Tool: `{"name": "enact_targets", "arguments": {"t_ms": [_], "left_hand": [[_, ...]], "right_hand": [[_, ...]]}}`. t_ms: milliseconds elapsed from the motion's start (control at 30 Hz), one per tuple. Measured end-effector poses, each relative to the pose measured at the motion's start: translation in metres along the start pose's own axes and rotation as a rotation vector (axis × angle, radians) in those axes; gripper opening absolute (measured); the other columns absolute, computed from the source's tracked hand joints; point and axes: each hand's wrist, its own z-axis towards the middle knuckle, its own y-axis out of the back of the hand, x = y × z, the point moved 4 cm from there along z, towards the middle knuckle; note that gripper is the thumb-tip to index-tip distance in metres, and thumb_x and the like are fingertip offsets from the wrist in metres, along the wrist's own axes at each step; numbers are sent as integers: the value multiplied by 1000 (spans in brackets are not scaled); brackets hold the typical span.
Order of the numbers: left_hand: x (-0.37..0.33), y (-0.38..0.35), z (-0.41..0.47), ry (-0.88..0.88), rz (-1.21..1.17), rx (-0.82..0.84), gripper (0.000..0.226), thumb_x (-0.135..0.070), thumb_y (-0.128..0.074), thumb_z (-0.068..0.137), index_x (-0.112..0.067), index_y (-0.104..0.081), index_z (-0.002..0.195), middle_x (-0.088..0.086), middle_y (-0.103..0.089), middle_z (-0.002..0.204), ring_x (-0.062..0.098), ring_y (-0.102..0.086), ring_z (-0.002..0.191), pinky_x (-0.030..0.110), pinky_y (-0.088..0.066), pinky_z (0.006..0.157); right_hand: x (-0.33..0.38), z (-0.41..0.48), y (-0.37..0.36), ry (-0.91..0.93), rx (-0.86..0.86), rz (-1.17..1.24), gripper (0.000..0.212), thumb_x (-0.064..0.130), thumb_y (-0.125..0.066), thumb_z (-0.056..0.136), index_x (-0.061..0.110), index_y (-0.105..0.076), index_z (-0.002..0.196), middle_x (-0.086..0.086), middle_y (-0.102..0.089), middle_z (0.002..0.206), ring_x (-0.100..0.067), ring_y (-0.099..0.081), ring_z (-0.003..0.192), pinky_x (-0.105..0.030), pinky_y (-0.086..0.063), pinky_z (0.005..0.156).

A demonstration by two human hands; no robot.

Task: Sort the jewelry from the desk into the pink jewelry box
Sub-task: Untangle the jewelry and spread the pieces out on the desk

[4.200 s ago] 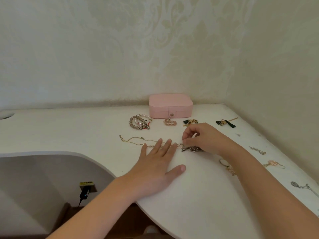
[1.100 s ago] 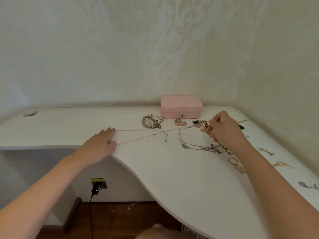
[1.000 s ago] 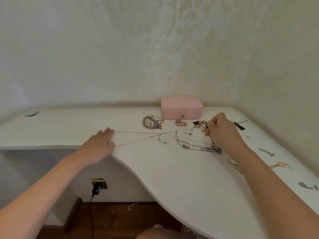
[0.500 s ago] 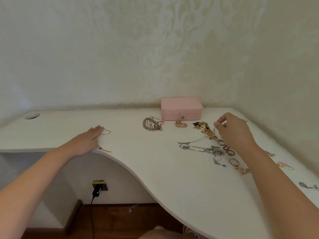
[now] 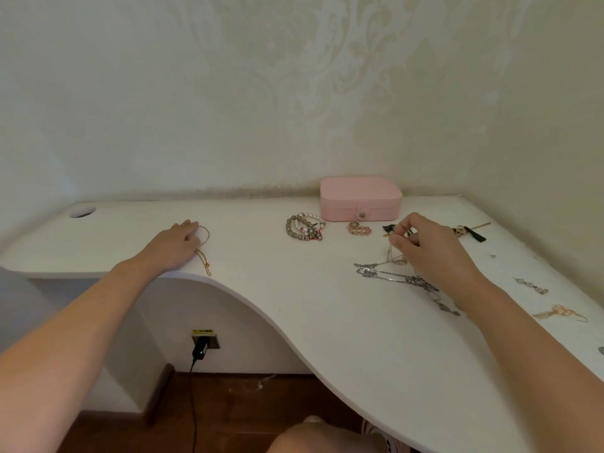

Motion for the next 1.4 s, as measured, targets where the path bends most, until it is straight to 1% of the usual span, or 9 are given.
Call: {"name": "enact_targets", "arguments": {"t_ms": [100, 233, 367, 567, 833, 933, 1100, 1267, 1400], "left_hand": [[-7, -1, -7, -19, 21, 9, 54, -39, -35, 100, -12, -28, 147, 7, -22, 156, 25, -18, 143, 35, -17, 111], [-15, -2, -16, 82, 153, 115, 94, -79, -32, 79, -21, -13, 150, 0, -7, 159, 27, -9, 145, 54, -11, 112], [-61, -24, -26, 49, 195, 183, 121, -95, -22, 55, -24, 0, 151, 1, 6, 159, 30, 4, 145, 62, -4, 110], [-94, -42, -15, -53, 151, 151, 79, -74, -1, 83, -31, -10, 149, 1, -5, 159, 33, -7, 144, 66, -8, 107], [-74, -18, -10, 138, 137, -5, 78, -69, -14, 90, -17, -28, 147, 8, -21, 155, 35, -7, 144, 59, -1, 112], [-133, -12, -26, -181, -222, -192, 56, -49, -49, 92, -18, -44, 139, 4, -41, 146, 24, -34, 135, 35, -25, 110], [-232, -33, -70, -516, -861, 278, 48, -25, -70, 83, -20, -55, 128, -7, -58, 128, 1, -52, 118, 17, -38, 99], [-261, -51, -79, -503, -1124, 363, 9, -13, -68, 84, -10, -69, 93, 8, -70, 97, 10, -65, 91, 22, -50, 86], [-255, -59, -77, -369, -1483, 535, 12, -18, -61, 83, -7, -61, 86, 8, -68, 73, 18, -67, 73, 28, -56, 77]], "right_hand": [[-1, 0, -2, 10, 7, 9, 9, 27, -55, 93, 19, -55, 88, -3, -55, 57, -14, -42, 51, -27, -32, 51], [1, 0, -3, 23, 7, 19, 9, 25, -55, 93, 18, -55, 87, 1, -50, 52, -14, -42, 52, -26, -31, 51], [9, -3, -4, 61, 7, 33, 9, 24, -55, 93, 19, -54, 86, -7, -55, 58, -15, -41, 53, -27, -32, 51], [11, -5, 4, 84, -50, 139, 10, 23, -54, 93, 18, -52, 85, 5, -43, 46, -8, -32, 39, -16, -28, 41], [12, -4, 5, 109, -94, 153, 10, 25, -53, 94, 21, -50, 85, 2, -38, 46, -13, -27, 44, -29, -27, 50], [11, -2, 8, 113, -99, 208, 11, 24, -53, 94, 22, -50, 84, 5, -37, 45, -15, -28, 46, -27, -27, 49], [17, -4, 18, 138, -108, 359, 10, 27, -54, 94, 20, -52, 87, 10, -34, 40, -12, -28, 43, -25, -36, 52], [24, -3, 25, 158, -110, 464, 22, 31, -45, 98, 10, -47, 90, 8, -42, 49, -2, -35, 41, -10, -30, 42], [17, -2, 23, 118, -51, 465, 40, 39, -37, 100, 3, -48, 87, 8, -41, 48, -7, -35, 47, -17, -33, 46]]}}
